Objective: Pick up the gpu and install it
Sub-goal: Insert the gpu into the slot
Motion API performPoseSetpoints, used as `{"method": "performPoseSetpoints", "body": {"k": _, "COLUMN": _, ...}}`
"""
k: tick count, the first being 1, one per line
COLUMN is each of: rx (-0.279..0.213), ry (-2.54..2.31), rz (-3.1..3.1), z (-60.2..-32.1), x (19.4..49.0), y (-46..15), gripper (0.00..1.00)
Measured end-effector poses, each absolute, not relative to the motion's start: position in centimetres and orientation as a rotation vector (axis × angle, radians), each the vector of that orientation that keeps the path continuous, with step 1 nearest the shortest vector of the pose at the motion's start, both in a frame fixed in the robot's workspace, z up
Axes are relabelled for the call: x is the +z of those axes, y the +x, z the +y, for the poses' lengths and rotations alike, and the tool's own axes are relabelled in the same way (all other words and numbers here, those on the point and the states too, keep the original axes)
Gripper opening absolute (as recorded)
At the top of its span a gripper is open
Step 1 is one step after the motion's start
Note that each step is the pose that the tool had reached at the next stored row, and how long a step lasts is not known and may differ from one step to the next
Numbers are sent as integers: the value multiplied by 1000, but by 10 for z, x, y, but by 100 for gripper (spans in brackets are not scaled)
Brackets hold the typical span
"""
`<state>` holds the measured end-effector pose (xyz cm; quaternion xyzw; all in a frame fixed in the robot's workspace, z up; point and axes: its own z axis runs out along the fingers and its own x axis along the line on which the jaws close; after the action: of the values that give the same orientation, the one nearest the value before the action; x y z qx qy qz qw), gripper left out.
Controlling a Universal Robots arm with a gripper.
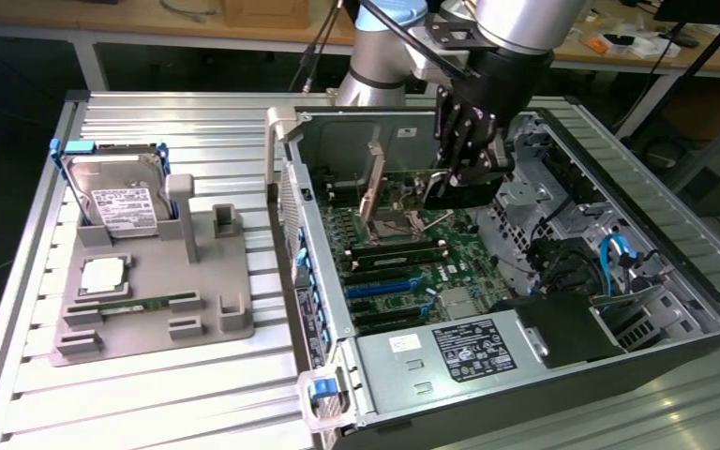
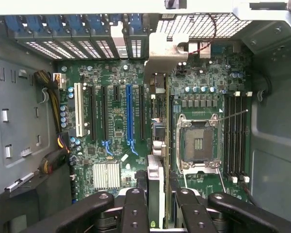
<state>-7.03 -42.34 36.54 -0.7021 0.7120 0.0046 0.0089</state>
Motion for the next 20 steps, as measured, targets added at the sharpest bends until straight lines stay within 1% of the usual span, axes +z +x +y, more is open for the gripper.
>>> {"method": "performPoseSetpoints", "body": {"k": 14, "rx": 14, "ry": -2193, "rz": 2224, "z": -426, "x": 364, "y": -71, "gripper": 27}}
{"method": "performPoseSetpoints", "body": {"k": 20, "rx": 14, "ry": -2193, "rz": 2224, "z": -433, "x": 363, "y": -72, "gripper": 27}}
